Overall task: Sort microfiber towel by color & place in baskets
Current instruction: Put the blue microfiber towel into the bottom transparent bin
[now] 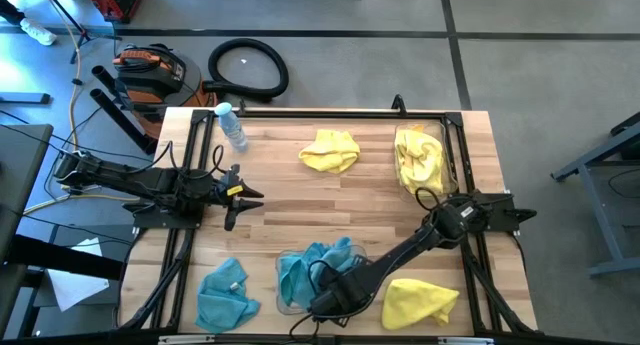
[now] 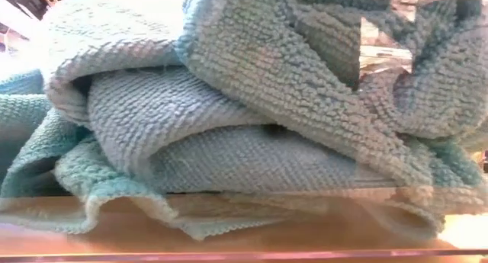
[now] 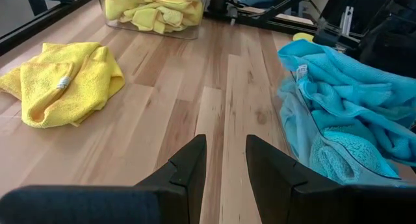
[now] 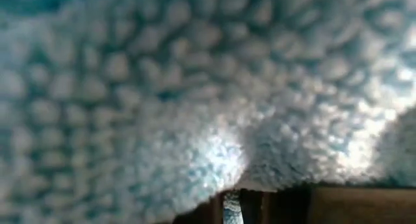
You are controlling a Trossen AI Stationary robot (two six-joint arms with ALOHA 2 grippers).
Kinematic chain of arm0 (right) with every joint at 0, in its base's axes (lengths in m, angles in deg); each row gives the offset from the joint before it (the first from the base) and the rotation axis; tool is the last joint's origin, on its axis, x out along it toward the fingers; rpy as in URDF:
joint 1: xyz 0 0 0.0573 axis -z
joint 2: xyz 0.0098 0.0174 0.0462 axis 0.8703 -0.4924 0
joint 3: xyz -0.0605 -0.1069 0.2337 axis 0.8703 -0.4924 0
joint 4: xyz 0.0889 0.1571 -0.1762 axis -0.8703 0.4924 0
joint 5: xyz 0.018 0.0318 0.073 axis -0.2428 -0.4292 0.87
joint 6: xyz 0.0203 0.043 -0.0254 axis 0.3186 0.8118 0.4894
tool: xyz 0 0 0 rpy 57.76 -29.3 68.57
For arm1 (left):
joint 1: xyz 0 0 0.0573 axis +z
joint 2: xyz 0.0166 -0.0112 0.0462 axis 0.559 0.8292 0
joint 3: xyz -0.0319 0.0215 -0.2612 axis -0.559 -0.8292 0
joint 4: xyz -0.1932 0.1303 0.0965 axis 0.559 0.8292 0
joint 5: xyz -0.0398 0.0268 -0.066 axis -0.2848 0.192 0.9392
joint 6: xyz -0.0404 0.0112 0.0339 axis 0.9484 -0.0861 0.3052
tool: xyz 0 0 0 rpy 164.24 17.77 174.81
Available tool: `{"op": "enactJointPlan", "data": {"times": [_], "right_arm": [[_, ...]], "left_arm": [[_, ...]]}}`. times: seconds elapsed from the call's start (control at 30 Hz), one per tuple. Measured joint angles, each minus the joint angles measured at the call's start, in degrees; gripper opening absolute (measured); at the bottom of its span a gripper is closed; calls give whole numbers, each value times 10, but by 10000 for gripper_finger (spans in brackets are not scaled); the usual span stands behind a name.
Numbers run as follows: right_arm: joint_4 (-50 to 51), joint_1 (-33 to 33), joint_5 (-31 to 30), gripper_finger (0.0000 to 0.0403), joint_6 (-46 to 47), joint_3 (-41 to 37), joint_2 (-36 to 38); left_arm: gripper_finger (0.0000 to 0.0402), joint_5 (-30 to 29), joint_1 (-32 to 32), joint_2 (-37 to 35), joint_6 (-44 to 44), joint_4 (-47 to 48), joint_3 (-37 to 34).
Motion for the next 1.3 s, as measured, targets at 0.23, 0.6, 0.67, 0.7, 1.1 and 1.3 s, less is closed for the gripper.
{"op": "enactJointPlan", "data": {"times": [0.23,0.6,0.67,0.7,1.1,1.3], "right_arm": [[1,-10,36,38,23,3,2],[66,-25,-21,121,24,112,24],[68,-25,-13,127,24,97,43],[78,-26,-11,129,26,97,51],[82,-24,-149,130,16,97,109],[-19,5,-97,130,-70,76,77]], "left_arm": [[97,0,0,0,10,5,0],[97,0,0,0,15,22,0],[97,0,0,0,15,23,0],[97,0,0,0,15,23,0],[97,3,0,0,15,26,0],[97,4,0,0,15,26,0]]}}
